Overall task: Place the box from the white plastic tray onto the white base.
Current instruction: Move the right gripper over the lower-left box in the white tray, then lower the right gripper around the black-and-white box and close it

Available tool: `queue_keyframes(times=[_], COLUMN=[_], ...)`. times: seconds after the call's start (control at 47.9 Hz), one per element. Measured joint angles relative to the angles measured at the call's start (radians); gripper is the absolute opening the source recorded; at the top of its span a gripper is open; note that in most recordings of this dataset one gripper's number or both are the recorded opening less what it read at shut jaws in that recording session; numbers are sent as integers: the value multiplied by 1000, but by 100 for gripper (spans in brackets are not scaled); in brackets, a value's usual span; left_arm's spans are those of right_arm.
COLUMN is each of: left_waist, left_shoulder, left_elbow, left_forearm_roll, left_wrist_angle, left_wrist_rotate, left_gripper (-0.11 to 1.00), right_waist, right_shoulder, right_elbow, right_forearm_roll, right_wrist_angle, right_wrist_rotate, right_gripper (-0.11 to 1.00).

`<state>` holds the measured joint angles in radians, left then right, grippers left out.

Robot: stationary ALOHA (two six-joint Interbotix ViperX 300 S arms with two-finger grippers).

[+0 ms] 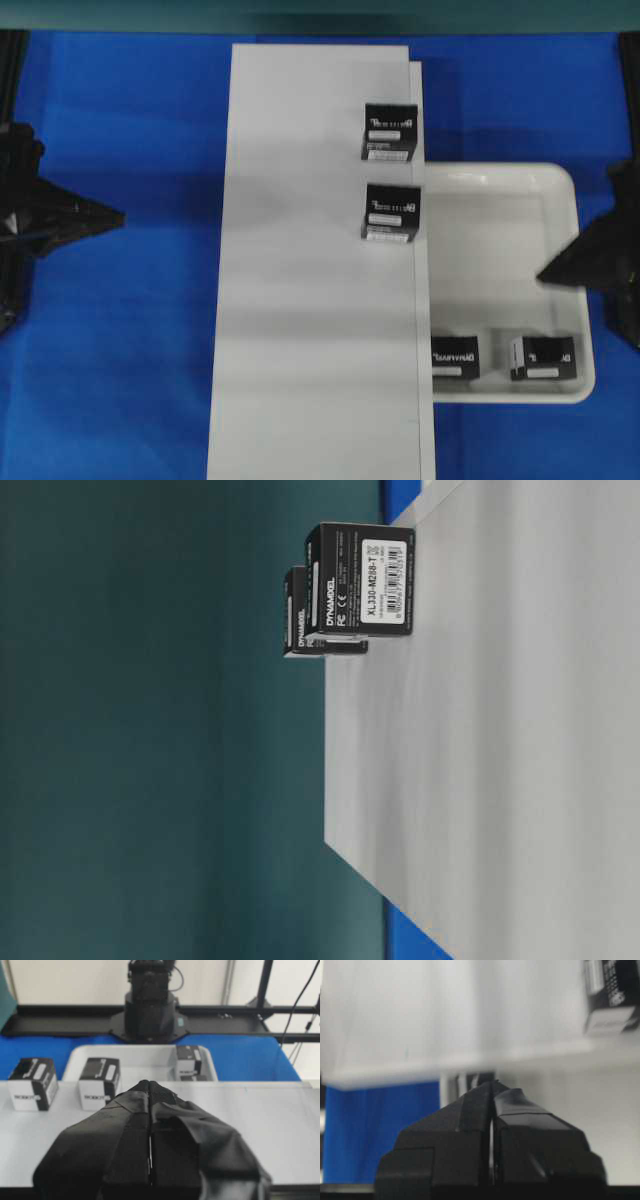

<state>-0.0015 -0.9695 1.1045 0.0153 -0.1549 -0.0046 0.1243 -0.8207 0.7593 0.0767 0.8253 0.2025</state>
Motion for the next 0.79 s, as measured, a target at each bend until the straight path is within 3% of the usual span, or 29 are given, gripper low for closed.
queue_keyframes(times=[0.188,0.397,0.794], left_waist=[0,0,0], left_shoulder=[2,2,0], left_elbow=[-2,-2,-3], left_forearm_roll=[0,0,0], left_wrist_angle=[0,3,38], left_wrist_rotate=[0,-2,0], left_gripper=[-7,-7,-7], right_waist=[75,103,146], right_shoulder=[135,267,495], right_elbow=[-60,-91,-94], right_forearm_roll=[0,2,2], right_wrist_angle=[112,155,133], right_wrist_rotate=[3,5,0], right_gripper=[-2,-2,1])
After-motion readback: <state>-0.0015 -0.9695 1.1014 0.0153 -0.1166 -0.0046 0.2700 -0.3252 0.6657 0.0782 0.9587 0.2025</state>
